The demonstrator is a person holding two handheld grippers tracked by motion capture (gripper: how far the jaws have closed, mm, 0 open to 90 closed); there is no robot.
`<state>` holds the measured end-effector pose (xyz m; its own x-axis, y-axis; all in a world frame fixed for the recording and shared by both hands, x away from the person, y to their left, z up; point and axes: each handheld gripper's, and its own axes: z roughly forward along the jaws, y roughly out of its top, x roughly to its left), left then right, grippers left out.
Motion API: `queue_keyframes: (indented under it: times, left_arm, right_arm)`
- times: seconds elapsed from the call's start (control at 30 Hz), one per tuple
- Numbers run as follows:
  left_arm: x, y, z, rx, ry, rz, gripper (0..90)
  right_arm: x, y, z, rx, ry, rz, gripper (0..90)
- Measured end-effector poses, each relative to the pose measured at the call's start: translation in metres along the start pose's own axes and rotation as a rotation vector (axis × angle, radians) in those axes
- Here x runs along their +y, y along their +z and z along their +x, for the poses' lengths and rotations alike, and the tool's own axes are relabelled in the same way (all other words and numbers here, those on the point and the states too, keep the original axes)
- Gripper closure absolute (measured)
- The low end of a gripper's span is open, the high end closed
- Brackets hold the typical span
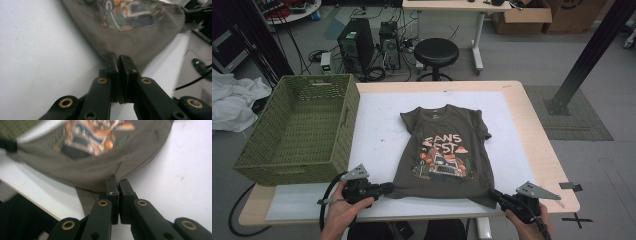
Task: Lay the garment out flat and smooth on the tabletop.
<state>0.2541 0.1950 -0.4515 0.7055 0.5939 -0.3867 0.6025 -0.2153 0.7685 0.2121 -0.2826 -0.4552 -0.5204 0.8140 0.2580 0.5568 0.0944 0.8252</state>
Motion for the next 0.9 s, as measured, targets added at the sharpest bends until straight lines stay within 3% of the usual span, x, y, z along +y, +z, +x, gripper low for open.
queue_keyframes:
  times: [0.07,0.13,0.23,0.3,0.37,0.43,0.57,0.63,0.73,0.8,0.9]
  left_arm:
    - [-0.003,-0.007,-0.003,-0.039,-0.007,0.0,85.8]
    - [-0.006,-0.012,-0.008,-0.065,0.0,0.026,85.7]
    - [-0.013,-0.01,-0.012,-0.06,0.017,0.092,85.3]
    - [-0.014,-0.009,-0.015,-0.048,0.031,0.13,83.6]
    - [-0.008,-0.012,-0.016,-0.031,0.043,0.121,79.2]
    - [0.005,-0.013,-0.017,-0.002,0.059,0.067,73.9]
    - [0.048,-0.001,-0.014,0.054,0.095,-0.073,67.8]
    - [0.074,0.015,-0.005,0.14,0.094,-0.11,66.7]
    - [0.103,0.04,0.014,0.21,0.047,-0.174,67.8]
    - [0.123,0.064,0.028,0.253,0.015,-0.153,68.7]
    - [0.142,0.093,0.039,0.297,0.029,-0.09,68.4]
  right_arm:
    - [0.001,-0.009,-0.003,0.023,0.02,-0.034,89.3]
    - [0.0,-0.014,-0.004,0.038,0.021,-0.026,89.2]
    - [-0.007,-0.014,-0.003,0.043,0.006,0.04,88.3]
    - [-0.012,-0.012,-0.004,0.016,-0.012,0.1,84.7]
    - [-0.012,-0.015,-0.006,0.01,0.014,0.082,73.7]
    - [-0.007,-0.019,-0.01,-0.034,0.015,0.059,64.8]
    - [0.016,-0.015,-0.02,-0.055,0.019,-0.02,51.9]
    - [0.03,-0.002,-0.024,-0.047,0.005,-0.039,48.6]
    - [0.044,0.02,-0.028,-0.044,-0.01,-0.02,45.4]
    - [0.051,0.037,-0.031,-0.043,-0.019,0.002,45.0]
    - [0.065,0.06,-0.036,-0.061,-0.043,0.024,44.7]
